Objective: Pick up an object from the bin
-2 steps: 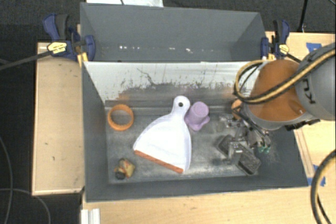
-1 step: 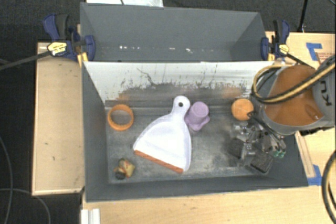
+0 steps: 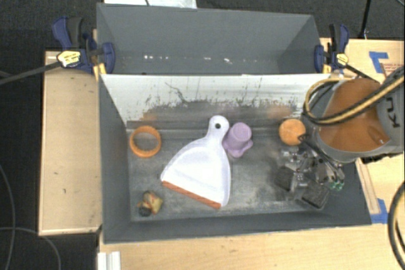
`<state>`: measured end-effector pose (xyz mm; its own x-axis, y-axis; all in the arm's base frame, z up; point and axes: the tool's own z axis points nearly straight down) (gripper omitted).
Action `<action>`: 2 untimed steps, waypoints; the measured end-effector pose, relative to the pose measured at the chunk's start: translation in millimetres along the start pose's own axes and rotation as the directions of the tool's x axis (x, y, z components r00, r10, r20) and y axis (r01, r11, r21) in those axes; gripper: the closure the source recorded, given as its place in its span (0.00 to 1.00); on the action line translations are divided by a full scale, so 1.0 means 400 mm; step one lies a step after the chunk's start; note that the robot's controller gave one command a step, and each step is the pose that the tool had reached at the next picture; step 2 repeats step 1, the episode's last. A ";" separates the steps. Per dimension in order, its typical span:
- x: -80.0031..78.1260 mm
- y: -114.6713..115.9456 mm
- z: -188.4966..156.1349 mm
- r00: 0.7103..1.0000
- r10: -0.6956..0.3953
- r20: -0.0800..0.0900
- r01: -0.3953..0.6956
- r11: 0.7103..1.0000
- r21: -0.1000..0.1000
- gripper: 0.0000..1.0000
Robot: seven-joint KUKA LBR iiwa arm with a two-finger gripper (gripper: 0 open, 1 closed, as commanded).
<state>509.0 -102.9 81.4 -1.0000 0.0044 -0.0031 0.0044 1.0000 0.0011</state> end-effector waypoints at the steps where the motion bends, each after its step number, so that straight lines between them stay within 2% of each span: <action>1: -0.054 -0.031 -0.349 1.000 0.022 0.001 -0.022 1.000 0.002 1.00; 2: -0.054 -0.031 -0.349 1.000 0.022 0.001 -0.022 1.000 0.002 1.00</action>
Offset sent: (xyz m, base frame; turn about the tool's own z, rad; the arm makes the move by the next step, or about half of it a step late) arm 0.0000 0.0000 0.0000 0.0000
